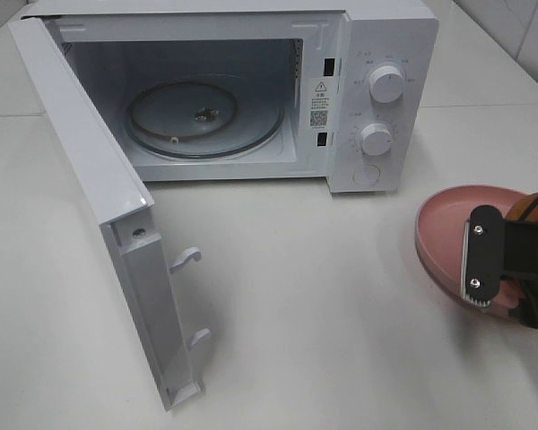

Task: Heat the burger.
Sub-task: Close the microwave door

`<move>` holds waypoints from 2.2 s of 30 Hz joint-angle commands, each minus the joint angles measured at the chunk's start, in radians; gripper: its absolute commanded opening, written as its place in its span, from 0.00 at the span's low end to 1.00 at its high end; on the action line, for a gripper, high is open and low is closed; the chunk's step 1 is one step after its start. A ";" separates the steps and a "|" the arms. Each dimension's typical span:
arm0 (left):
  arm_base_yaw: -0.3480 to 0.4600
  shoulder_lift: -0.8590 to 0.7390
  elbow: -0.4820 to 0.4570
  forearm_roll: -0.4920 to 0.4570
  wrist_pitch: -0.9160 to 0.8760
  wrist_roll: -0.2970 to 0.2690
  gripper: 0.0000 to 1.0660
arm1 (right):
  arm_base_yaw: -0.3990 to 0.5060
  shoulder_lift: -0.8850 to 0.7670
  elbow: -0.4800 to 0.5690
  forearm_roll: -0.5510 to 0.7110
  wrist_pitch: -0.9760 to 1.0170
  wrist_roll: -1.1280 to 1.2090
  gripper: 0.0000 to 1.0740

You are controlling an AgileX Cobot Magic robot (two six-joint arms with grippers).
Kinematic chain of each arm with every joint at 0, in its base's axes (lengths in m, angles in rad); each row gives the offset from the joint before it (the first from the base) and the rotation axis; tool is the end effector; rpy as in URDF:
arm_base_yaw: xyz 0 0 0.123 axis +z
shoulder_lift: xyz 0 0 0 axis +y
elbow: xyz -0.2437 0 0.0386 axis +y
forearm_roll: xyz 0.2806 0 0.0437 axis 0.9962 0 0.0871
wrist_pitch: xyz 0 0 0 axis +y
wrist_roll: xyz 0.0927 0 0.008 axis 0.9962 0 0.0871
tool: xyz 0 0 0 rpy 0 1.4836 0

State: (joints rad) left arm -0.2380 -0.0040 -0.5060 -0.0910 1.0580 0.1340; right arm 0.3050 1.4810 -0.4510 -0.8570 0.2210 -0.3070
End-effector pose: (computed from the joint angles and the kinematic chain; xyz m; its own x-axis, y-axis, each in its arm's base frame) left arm 0.0593 -0.0220 0.2946 -0.4018 0.1889 -0.8960 0.3412 0.9389 0.0450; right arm 0.2345 0.0576 0.0698 -0.1403 -0.9886 -0.0545 -0.8628 0.1490 -0.4832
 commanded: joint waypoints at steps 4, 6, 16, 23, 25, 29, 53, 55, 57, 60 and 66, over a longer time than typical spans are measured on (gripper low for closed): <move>0.003 -0.021 0.004 -0.007 -0.016 -0.005 0.00 | 0.000 -0.167 -0.003 0.003 -0.027 0.015 0.48; 0.003 -0.021 0.004 -0.007 -0.016 -0.005 0.00 | 0.000 -0.191 -0.003 0.010 -0.032 0.019 0.48; 0.003 -0.021 0.004 -0.007 -0.016 -0.005 0.00 | 0.000 -0.394 -0.003 0.156 -0.060 0.193 0.48; 0.003 -0.021 0.004 -0.007 -0.016 -0.005 0.00 | 0.000 -0.471 -0.078 0.180 0.030 0.588 0.48; 0.003 -0.021 0.004 -0.007 -0.016 -0.005 0.00 | 0.000 -0.478 -0.107 0.180 0.106 0.726 0.49; 0.003 -0.021 0.004 -0.007 -0.016 -0.005 0.00 | 0.000 -0.479 -0.155 0.203 0.372 0.898 0.49; 0.003 -0.021 0.004 -0.007 -0.016 -0.005 0.00 | -0.004 -0.660 -0.166 0.571 0.596 0.619 0.49; 0.003 -0.021 0.004 -0.007 -0.016 -0.005 0.00 | -0.004 -0.664 -0.166 0.568 0.576 0.619 0.49; 0.003 -0.021 0.004 -0.007 -0.016 -0.005 0.00 | -0.004 -0.663 -0.166 0.576 0.549 0.624 0.49; 0.003 -0.021 0.004 -0.007 -0.016 -0.005 0.00 | -0.004 -0.663 -0.166 0.646 0.496 0.616 0.49; 0.003 -0.021 0.004 -0.007 -0.016 -0.005 0.00 | -0.004 -0.663 -0.166 0.899 0.554 0.374 0.49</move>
State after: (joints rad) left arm -0.2380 -0.0040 -0.5060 -0.0910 1.0580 0.1340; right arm 0.3050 0.8210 -0.6080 -0.0360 0.7410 0.1630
